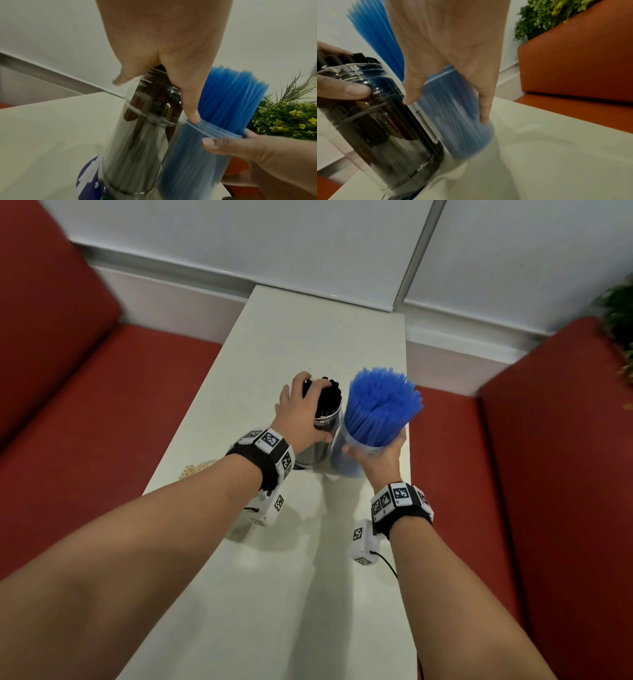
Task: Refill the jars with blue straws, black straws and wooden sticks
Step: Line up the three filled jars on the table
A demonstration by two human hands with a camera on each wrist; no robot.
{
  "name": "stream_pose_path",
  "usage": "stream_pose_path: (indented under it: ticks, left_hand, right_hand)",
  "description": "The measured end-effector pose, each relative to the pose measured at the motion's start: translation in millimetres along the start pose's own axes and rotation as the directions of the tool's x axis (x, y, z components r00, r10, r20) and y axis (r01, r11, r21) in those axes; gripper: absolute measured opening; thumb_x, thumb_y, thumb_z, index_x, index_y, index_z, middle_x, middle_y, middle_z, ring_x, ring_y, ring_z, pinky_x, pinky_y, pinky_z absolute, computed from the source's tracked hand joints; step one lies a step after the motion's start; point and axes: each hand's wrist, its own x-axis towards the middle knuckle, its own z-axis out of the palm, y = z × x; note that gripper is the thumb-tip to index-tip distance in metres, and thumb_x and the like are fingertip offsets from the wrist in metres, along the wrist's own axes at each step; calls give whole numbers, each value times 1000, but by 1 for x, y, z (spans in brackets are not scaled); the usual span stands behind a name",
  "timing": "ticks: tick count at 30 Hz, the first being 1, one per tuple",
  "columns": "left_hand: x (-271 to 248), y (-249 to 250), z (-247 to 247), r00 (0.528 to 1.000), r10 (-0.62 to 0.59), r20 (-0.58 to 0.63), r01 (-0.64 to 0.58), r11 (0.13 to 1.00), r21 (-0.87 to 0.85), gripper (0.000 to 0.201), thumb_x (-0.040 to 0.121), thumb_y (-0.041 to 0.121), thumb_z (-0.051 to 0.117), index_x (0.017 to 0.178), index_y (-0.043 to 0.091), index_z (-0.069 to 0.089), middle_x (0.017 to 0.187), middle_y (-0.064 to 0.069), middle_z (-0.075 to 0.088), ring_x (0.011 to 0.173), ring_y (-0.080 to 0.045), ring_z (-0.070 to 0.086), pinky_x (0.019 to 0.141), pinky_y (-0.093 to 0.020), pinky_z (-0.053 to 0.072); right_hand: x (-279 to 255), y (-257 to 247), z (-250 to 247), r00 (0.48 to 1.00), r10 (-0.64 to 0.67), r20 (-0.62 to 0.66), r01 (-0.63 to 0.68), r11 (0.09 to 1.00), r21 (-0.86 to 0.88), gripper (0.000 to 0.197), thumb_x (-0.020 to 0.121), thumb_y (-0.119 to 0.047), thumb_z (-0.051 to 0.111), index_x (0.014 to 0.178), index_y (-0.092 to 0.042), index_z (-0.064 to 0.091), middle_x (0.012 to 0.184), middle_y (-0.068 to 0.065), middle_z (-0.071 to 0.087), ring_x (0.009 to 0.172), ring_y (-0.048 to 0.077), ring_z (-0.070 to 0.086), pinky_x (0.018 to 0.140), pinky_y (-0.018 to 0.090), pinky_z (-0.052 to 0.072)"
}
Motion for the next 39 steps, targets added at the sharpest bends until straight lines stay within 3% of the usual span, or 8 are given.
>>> stream_pose_path:
  ticks: [3, 6, 12, 17, 21, 25, 32, 39]
  left_hand:
    - [-8, 4, -14, 999, -12, 38, 9, 997, 78, 120, 66, 56, 88, 158, 41, 13, 168, -6, -16, 147, -50, -29, 115, -73, -6]
    - [-29, 3, -41, 1000, 23, -3, -23, 1000, -10, 111, 69, 75, 75, 157, 46, 14, 167, 0, -24, 146, -42, -38, 115, -68, -13]
    - [-79, -53, -103, 988, -120, -95, 99, 976, -196, 33, 106, 35, 50, 136, 25, 58, 161, -13, 27, 156, -35, 6, 124, -45, 8]
    - [-136, -125, -126, 941, -337, -3, 324, 906, -271, 57, 94, -9, 40, 144, 16, 48, 143, -12, 54, 125, -28, 53, 89, -30, 41]
    - [-170, -153, -114, 879, -290, 379, 365, 920, -142, 84, 86, -3, 66, 156, 28, 30, 154, -1, 42, 118, -28, 59, 94, -38, 54]
    - [-180, -156, -90, 865, -228, 447, 435, 785, -441, 118, 57, 27, 93, 153, 45, 25, 138, 16, 51, 110, -16, 66, 78, -37, 63]
    - [-119, -162, -91, 907, -211, 365, 392, 741, -545, 97, 78, 14, 88, 153, 38, 31, 142, 1, 54, 116, -27, 65, 85, -46, 62]
    - [-47, -165, -99, 918, -176, 354, 340, 809, -480, 97, 83, 15, 84, 159, 32, 25, 148, -5, 49, 124, -31, 60, 91, -52, 60]
  right_hand:
    - [-18, 2, -3, 987, 154, 55, -155, 988, 13, 141, 68, -6, 91, 158, -26, -15, 165, 9, 17, 148, 27, 31, 119, 49, 32]
    - [-55, 11, -2, 973, 228, -22, -229, 972, -45, 131, 73, -8, 87, 160, -21, -10, 166, 15, 14, 150, 31, 24, 115, 42, 29]
    - [-146, 22, 36, 913, 316, 257, -288, 947, -140, 108, 81, -6, 79, 160, -25, 9, 157, 19, 33, 140, 33, 42, 107, 40, 42]
    - [-198, 0, 86, 861, 208, 465, -159, 977, -143, 112, 79, -10, 81, 161, -32, 7, 163, 7, 25, 142, 32, 38, 113, 50, 40]
    - [-214, -29, 117, 858, 41, 512, 19, 994, -112, 105, 74, -8, 85, 157, -29, 24, 156, -3, 37, 142, 14, 39, 115, 34, 37]
    - [-209, -42, 142, 876, -95, 472, 106, 994, 2, 78, 66, 9, 83, 118, -39, 50, 119, -19, 61, 103, -16, 59, 82, 6, 46]
    - [-163, -55, 170, 900, -71, 431, 75, 997, 8, 80, 75, 12, 77, 137, -25, 41, 123, -9, 61, 101, -17, 58, 80, 4, 44]
    - [-96, -65, 195, 928, -51, 370, 86, 993, -80, 88, 80, 10, 76, 152, -11, 28, 138, 11, 56, 116, 19, 57, 85, 11, 49]
